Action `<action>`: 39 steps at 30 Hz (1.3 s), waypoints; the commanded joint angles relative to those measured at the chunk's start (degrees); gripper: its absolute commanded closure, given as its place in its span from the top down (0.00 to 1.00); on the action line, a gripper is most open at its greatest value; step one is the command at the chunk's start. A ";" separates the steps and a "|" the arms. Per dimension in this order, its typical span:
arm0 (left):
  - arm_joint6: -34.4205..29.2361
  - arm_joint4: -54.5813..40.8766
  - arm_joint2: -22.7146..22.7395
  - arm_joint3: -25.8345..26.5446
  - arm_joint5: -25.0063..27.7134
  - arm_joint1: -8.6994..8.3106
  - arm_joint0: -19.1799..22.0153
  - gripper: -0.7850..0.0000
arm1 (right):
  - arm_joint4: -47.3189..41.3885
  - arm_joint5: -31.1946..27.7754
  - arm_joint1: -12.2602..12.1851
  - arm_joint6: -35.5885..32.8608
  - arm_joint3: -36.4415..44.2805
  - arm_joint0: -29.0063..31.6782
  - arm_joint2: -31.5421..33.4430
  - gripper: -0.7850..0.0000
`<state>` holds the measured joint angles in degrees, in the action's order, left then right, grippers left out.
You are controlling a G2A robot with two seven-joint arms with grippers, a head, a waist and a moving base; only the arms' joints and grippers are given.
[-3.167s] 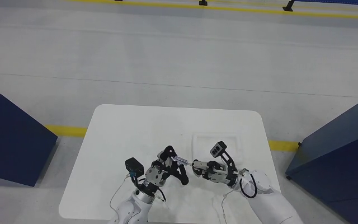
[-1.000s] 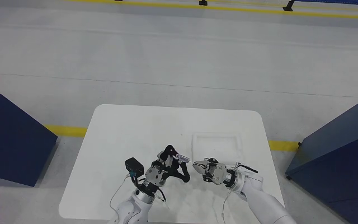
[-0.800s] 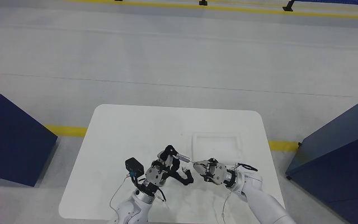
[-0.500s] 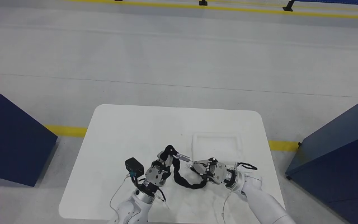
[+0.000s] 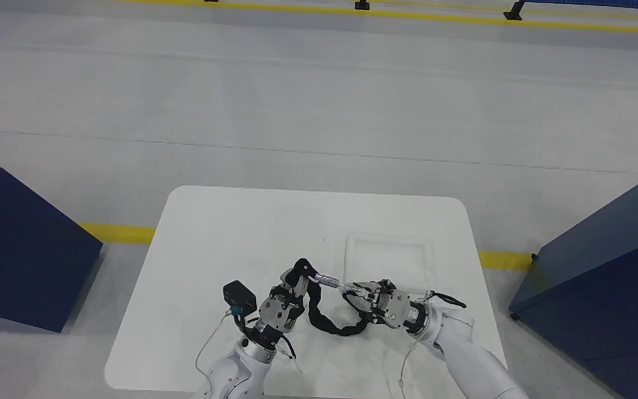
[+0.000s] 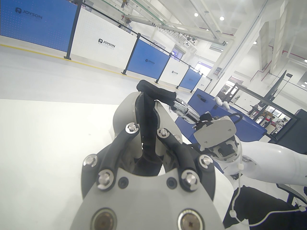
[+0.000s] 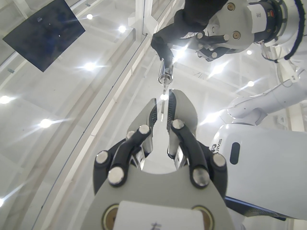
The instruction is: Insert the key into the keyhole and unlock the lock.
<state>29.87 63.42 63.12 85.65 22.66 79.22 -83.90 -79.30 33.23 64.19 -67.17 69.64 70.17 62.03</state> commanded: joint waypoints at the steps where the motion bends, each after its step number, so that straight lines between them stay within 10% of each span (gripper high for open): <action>1: 0.00 0.00 0.00 0.00 0.00 0.00 0.00 0.00 | 0.58 -1.41 -0.25 -0.89 0.09 0.84 1.05 1.00; 39: 0.00 0.00 0.00 0.00 0.00 0.00 0.00 0.00 | 1.15 -11.22 -2.61 -9.45 2.62 10.89 14.02 1.00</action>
<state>29.87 63.42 63.12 85.65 22.66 79.22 -83.90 -78.14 22.01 61.58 -76.62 72.26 81.06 76.05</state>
